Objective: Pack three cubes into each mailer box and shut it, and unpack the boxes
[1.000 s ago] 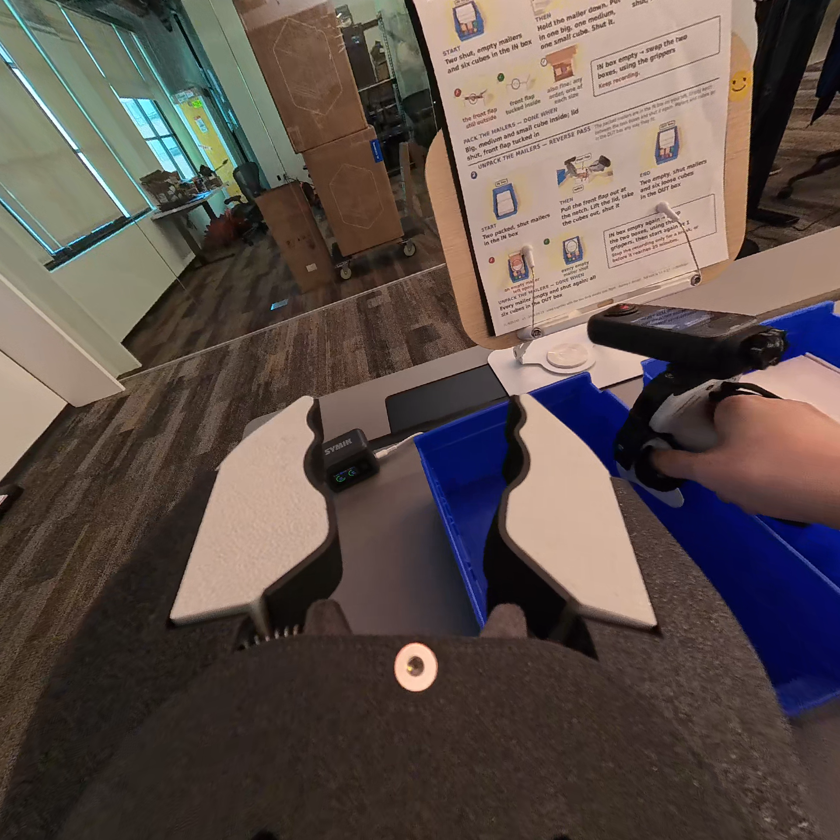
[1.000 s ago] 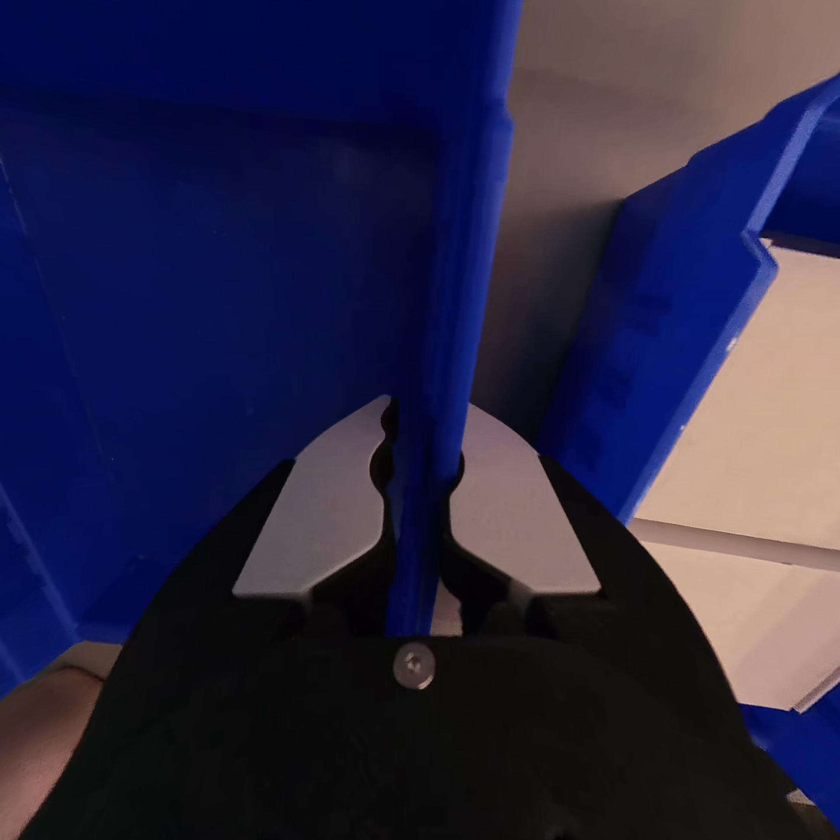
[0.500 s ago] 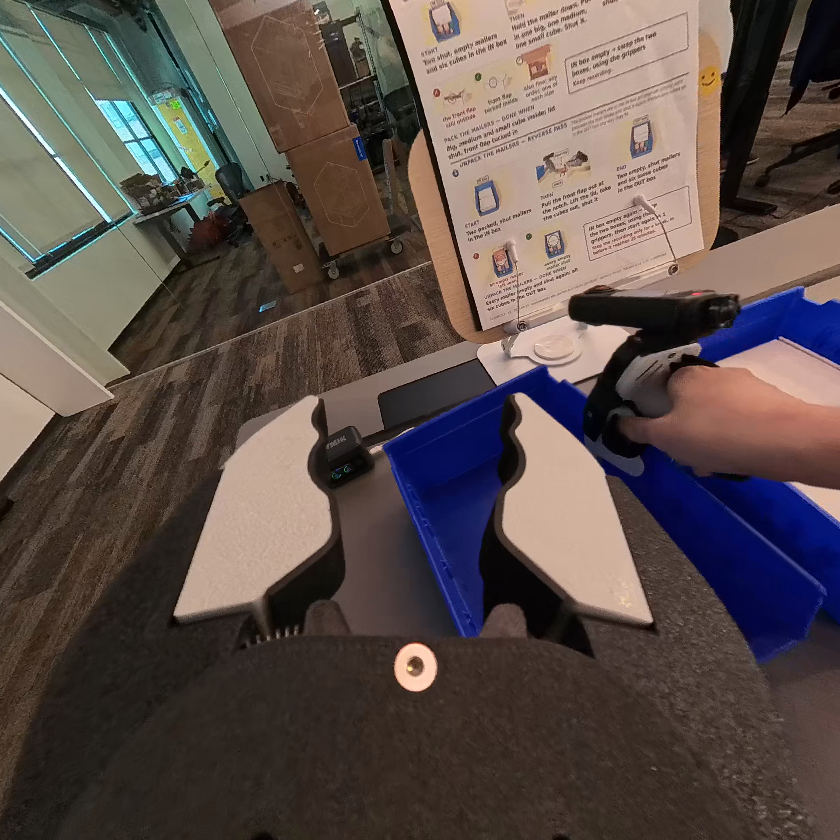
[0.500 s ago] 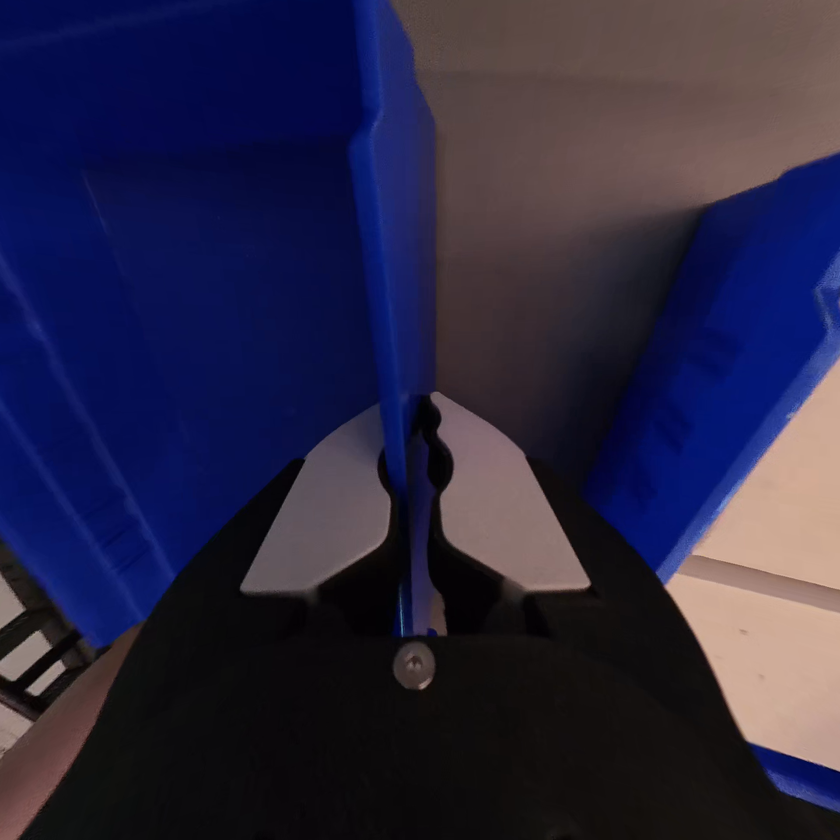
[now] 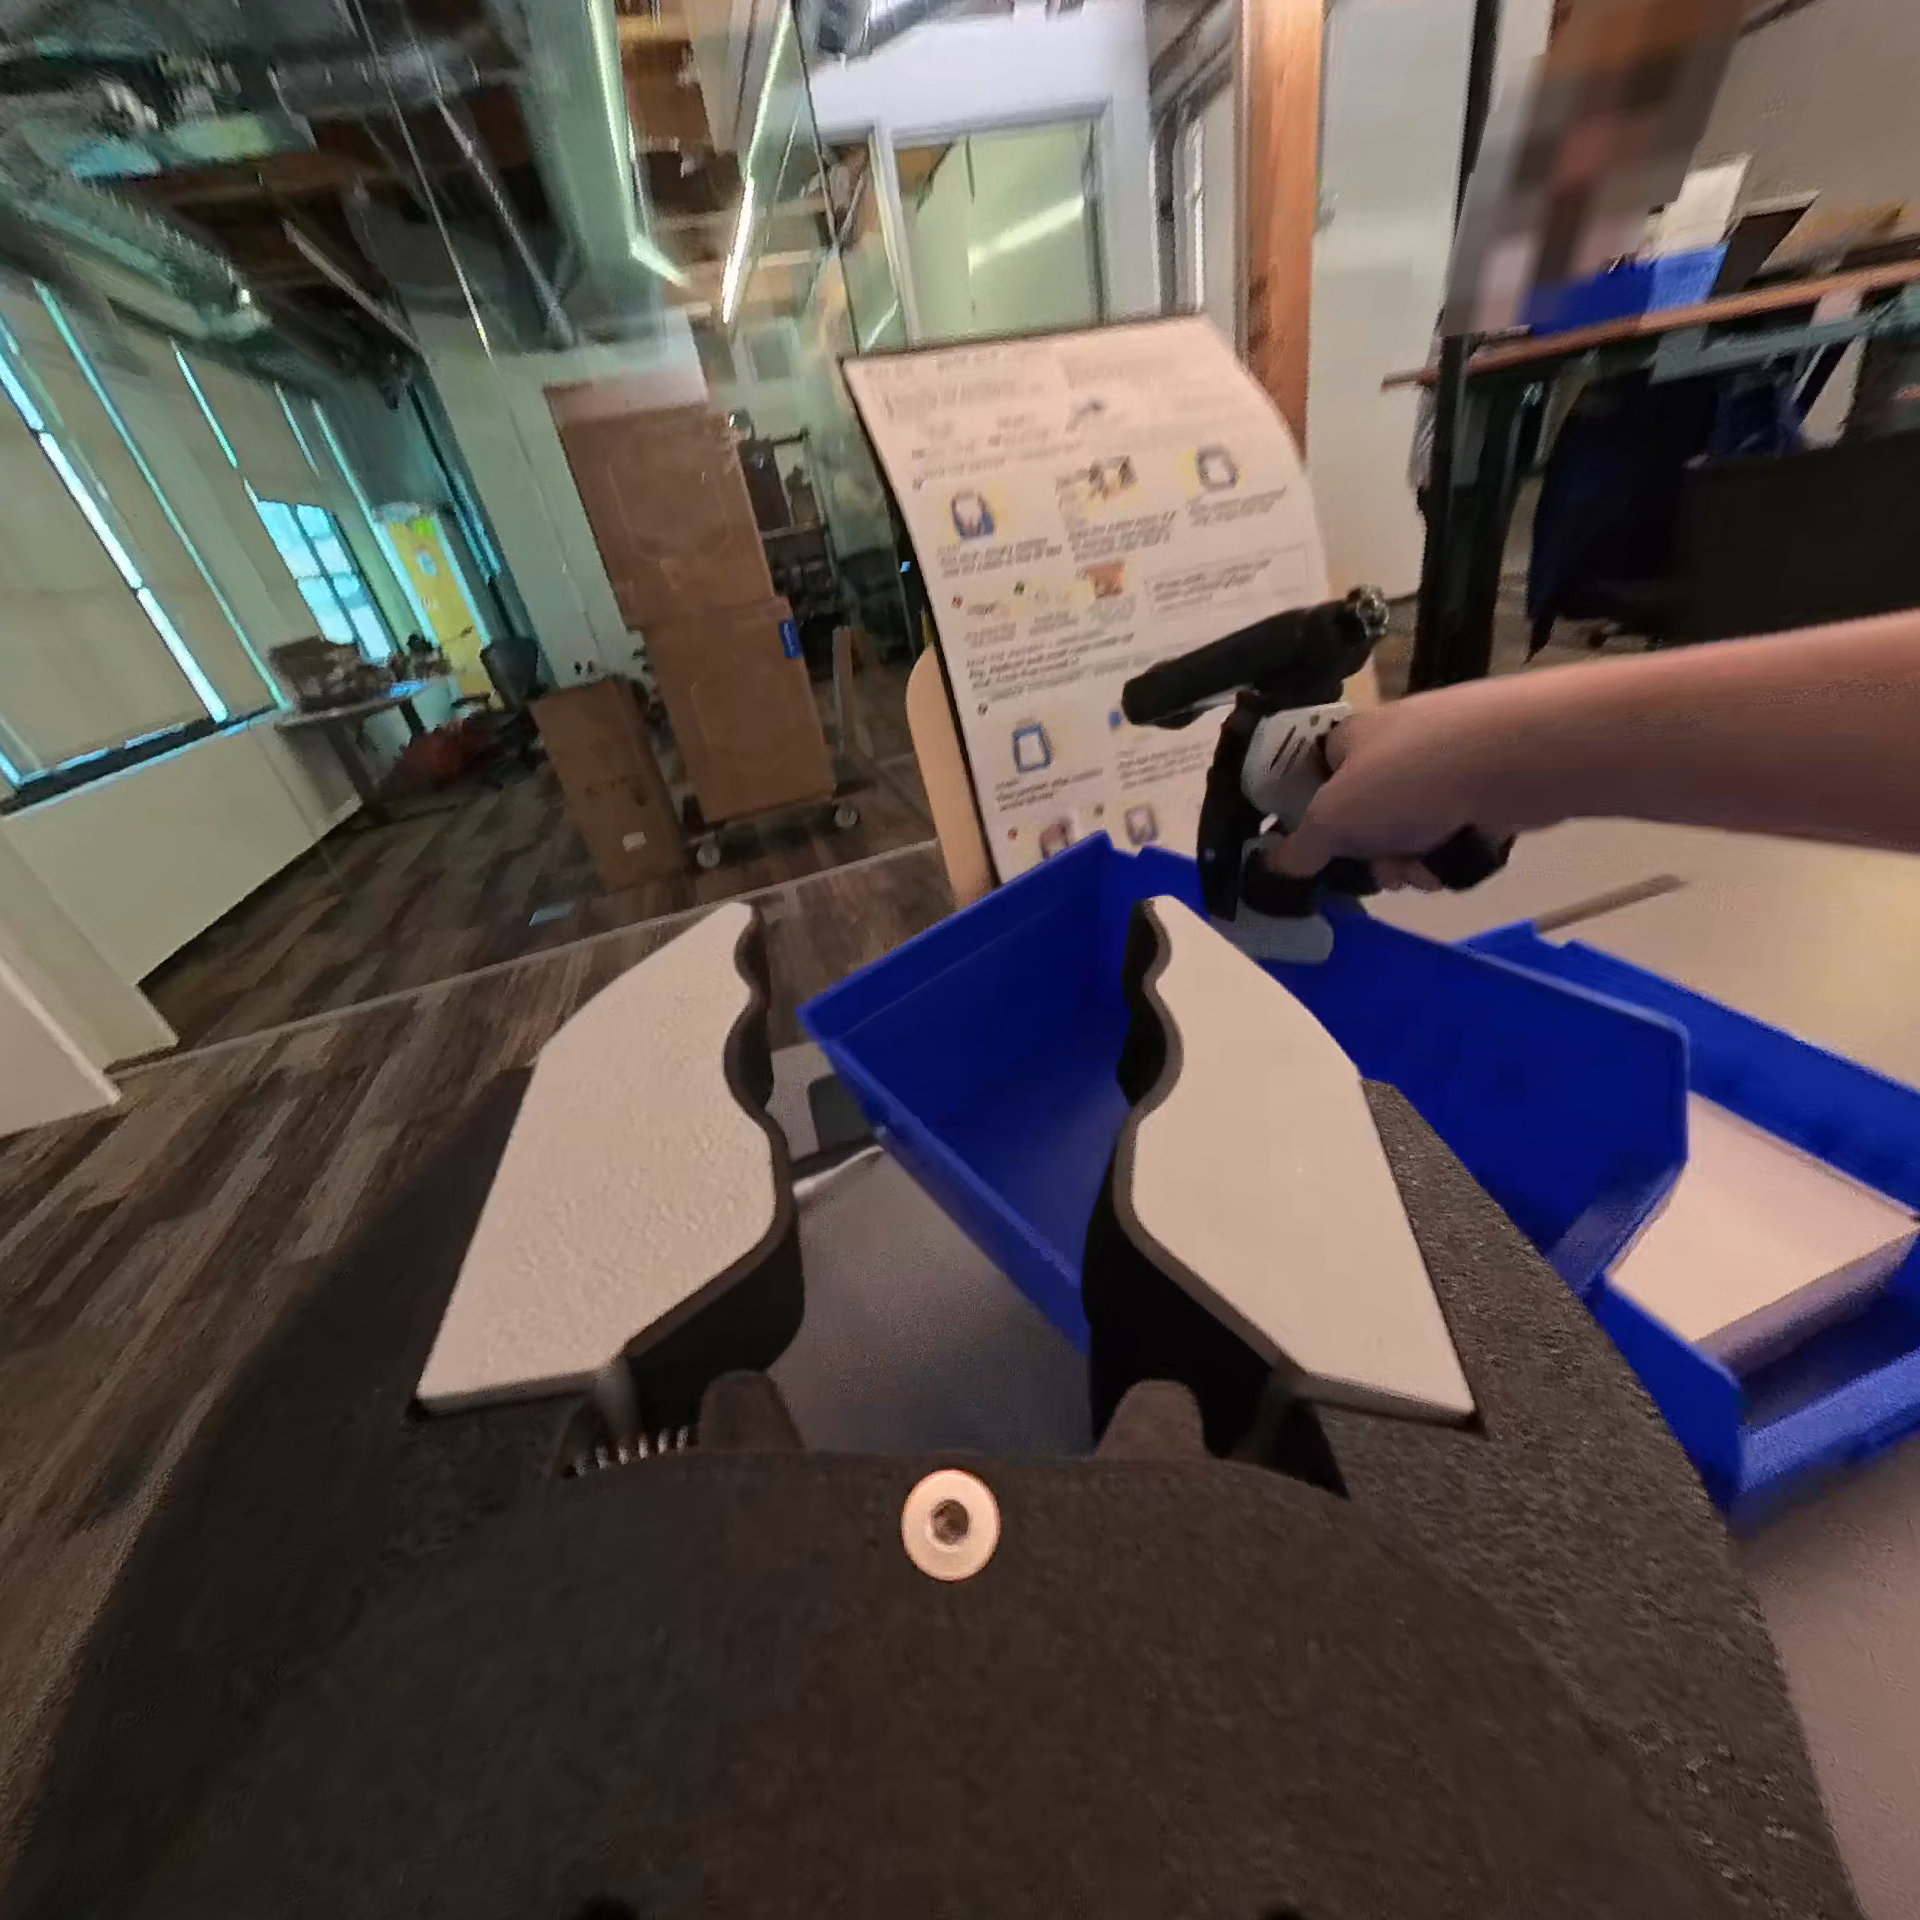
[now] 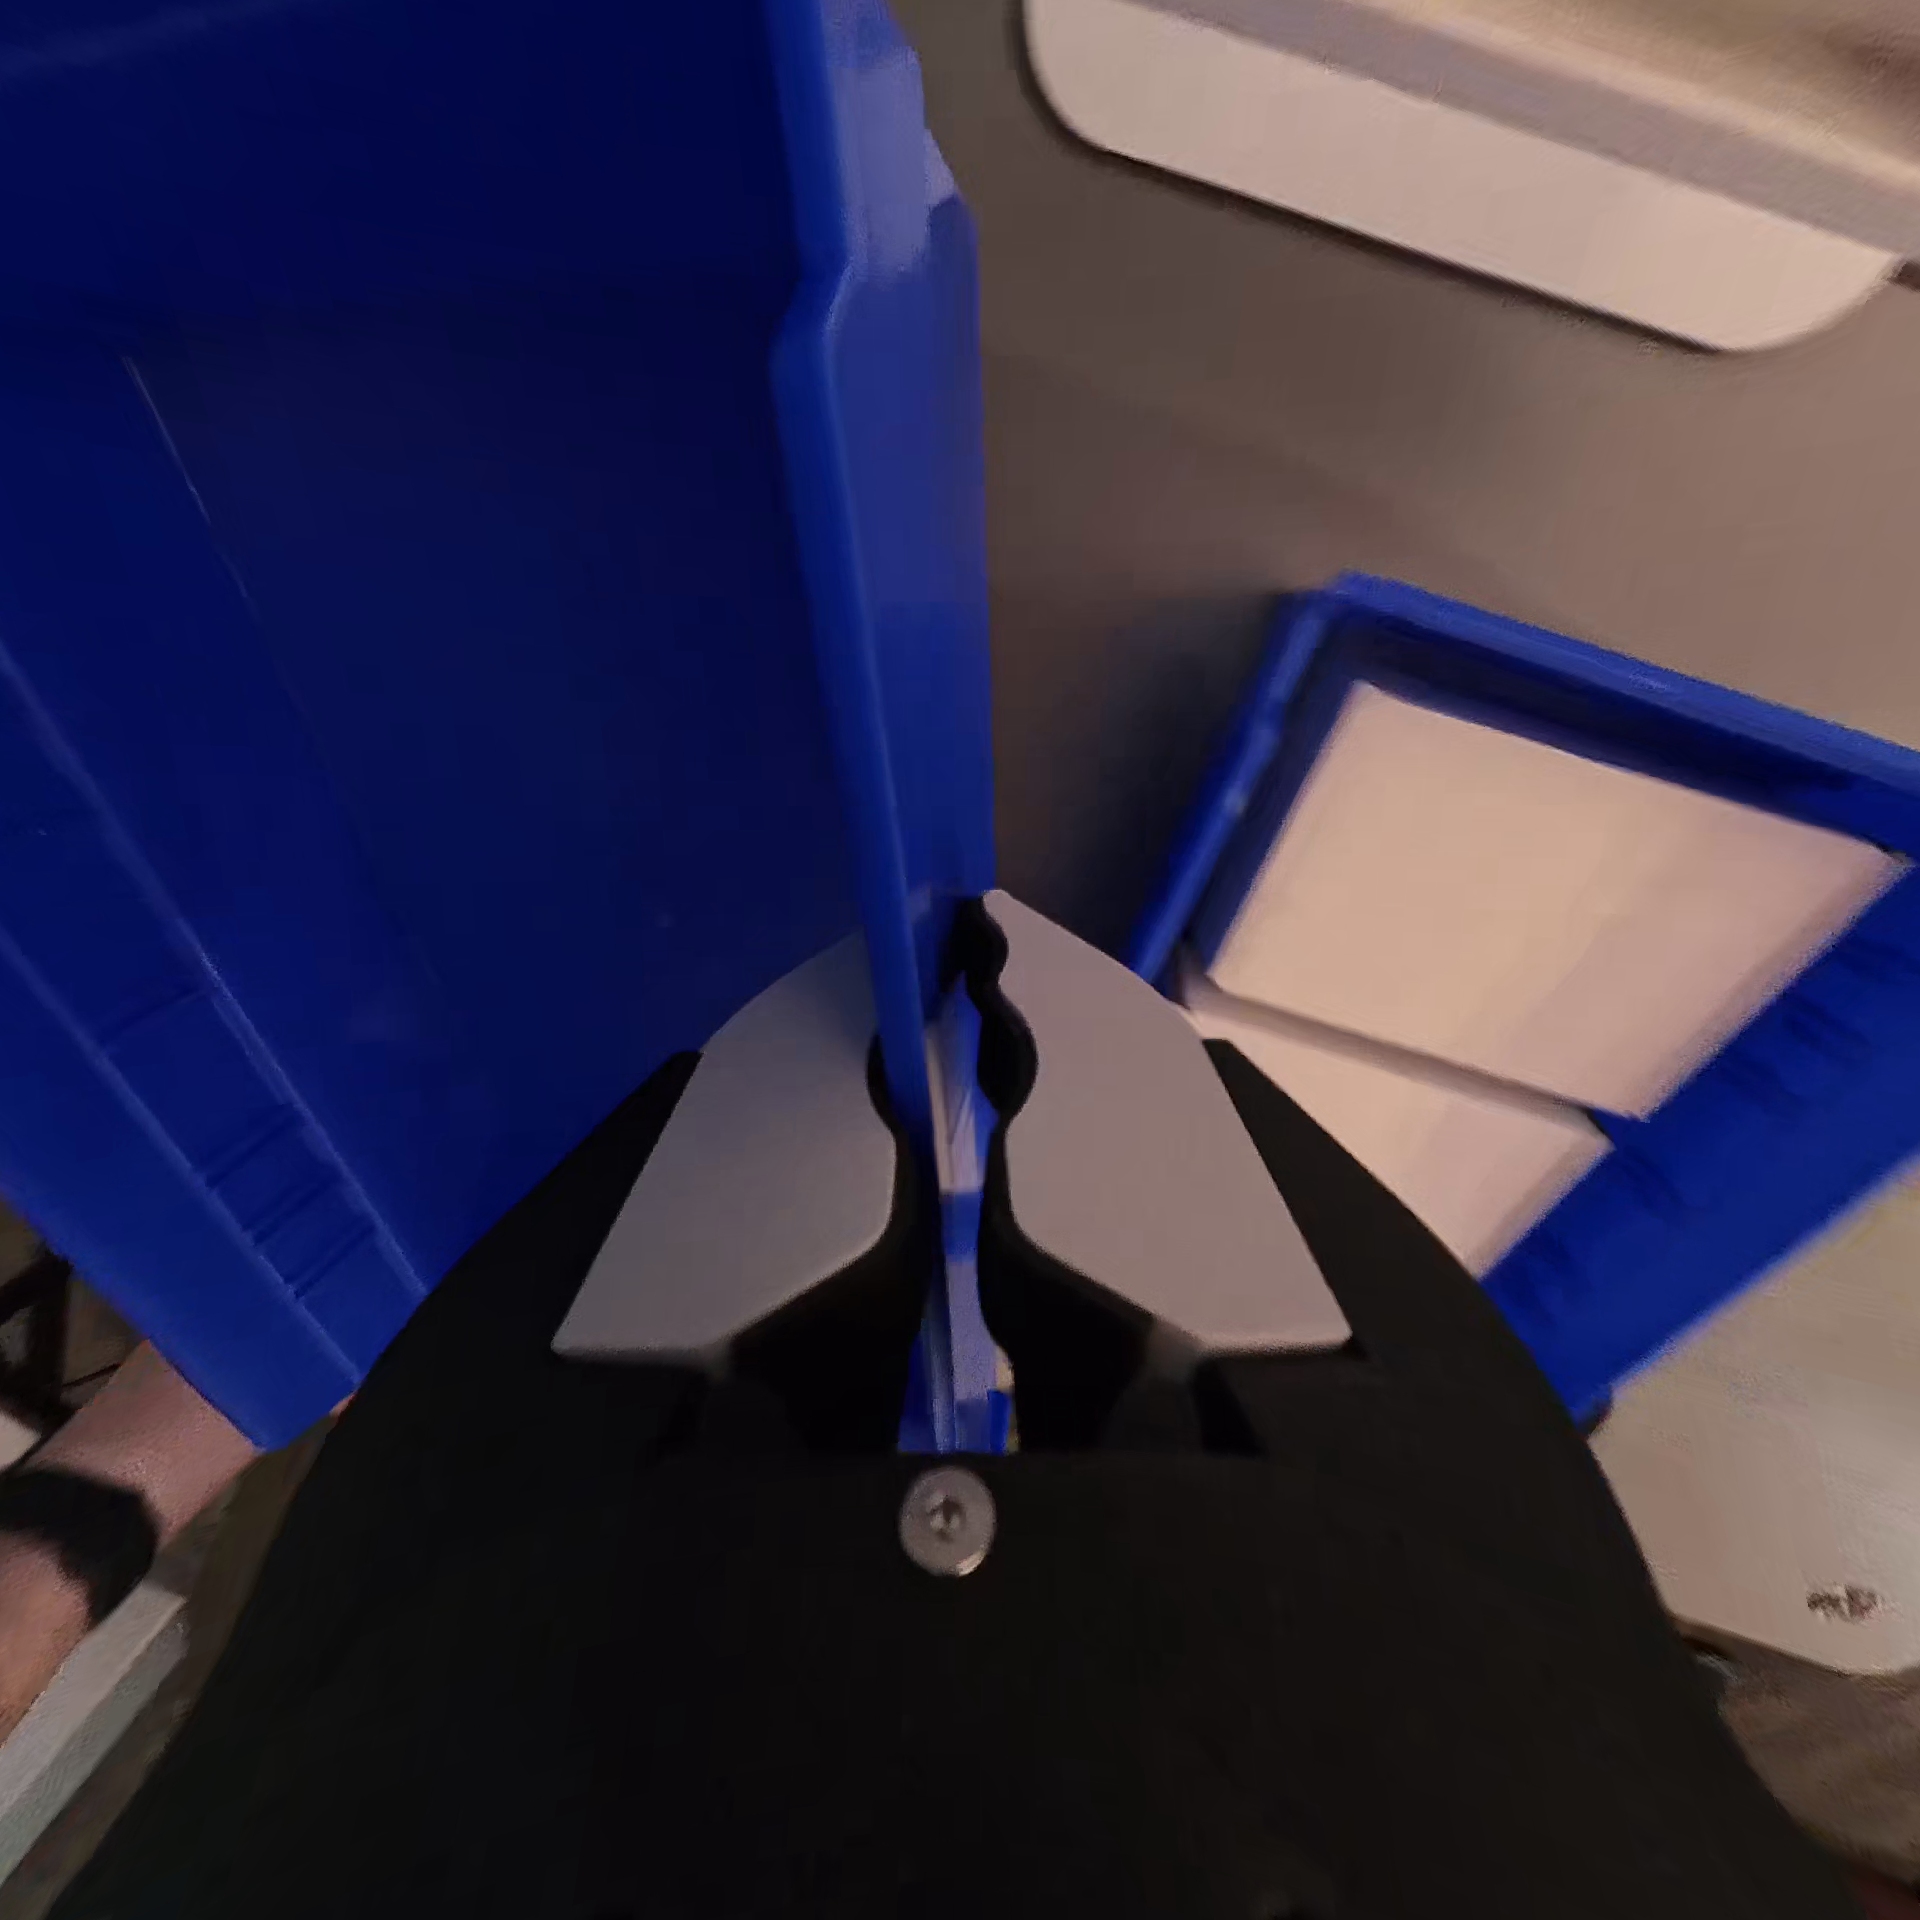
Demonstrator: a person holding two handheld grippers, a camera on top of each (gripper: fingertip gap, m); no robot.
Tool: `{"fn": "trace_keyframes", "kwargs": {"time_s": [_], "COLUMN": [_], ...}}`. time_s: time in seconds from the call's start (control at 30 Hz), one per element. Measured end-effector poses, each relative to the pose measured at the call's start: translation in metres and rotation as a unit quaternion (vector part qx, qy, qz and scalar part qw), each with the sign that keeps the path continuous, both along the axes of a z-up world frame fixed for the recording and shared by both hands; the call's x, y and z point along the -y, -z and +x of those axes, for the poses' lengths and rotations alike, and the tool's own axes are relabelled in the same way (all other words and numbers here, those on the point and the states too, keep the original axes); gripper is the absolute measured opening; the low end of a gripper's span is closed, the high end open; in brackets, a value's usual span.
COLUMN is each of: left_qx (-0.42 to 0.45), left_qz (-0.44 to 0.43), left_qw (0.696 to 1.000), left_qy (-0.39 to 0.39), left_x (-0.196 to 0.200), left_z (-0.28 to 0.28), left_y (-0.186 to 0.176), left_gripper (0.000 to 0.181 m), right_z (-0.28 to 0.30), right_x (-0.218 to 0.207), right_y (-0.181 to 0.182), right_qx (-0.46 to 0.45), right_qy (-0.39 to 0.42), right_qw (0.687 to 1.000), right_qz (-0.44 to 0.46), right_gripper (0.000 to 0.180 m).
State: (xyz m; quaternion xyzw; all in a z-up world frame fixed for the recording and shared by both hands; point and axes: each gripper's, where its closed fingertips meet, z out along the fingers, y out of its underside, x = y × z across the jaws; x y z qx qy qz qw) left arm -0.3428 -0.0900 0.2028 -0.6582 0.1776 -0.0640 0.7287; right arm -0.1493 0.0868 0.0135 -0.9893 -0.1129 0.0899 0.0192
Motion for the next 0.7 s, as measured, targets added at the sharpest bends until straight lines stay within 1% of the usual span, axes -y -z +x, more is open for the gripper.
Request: {"fn": "trace_keyframes", "kwargs": {"time_s": [0.07,0.13,0.23,0.33,0.4,0.47,0.53,0.6,0.67,0.7], "left_qx": [0.010,0.011,-0.002,-0.011,-0.022,-0.023,-0.021,-0.035,-0.013,-0.004], "left_qz": [0.022,0.021,-0.011,-0.067,-0.121,-0.167,-0.204,-0.258,-0.318,-0.353], "left_qw": [1.000,0.999,0.997,0.986,0.974,0.963,0.952,0.931,0.905,0.892], "left_qy": [0.014,0.024,0.073,0.149,0.191,0.210,0.229,0.255,0.281,0.284], "left_x": [0.012,0.018,0.019,0.013,0.004,-0.012,-0.025,-0.034,-0.044,-0.053], "left_z": [0.005,0.010,0.031,0.064,0.089,0.116,0.149,0.181,0.209,0.219], "left_y": [-0.007,-0.008,0.004,0.025,0.049,0.074,0.103,0.143,0.172,0.184], "left_gripper": [0.060,0.054,0.057,0.057,0.057,0.044,0.038,0.039,0.039,0.043], "right_z": [0.035,0.082,0.166,0.258,0.317,0.371,0.417,0.450,0.473,0.483], "right_x": [0.001,0.005,0.015,0.032,0.050,0.071,0.094,0.115,0.130,0.135], "right_y": [-0.031,-0.061,-0.096,-0.111,-0.111,-0.103,-0.088,-0.068,-0.046,-0.036], "right_qx": [-0.015,-0.021,-0.037,-0.043,-0.035,-0.024,-0.010,0.001,0.005,0.006], "right_qy": [0.020,0.036,0.088,0.155,0.193,0.230,0.260,0.276,0.278,0.279], "right_qw": [1.000,0.999,0.995,0.986,0.979,0.971,0.964,0.961,0.960,0.960], "right_qz": [-0.007,-0.003,0.018,0.046,0.061,0.064,0.050,0.032,0.011,0.003], "right_gripper": [0.007,0.007,0.006,0.007,0.007,0.007,0.007,0.007,0.007,0.007]}}
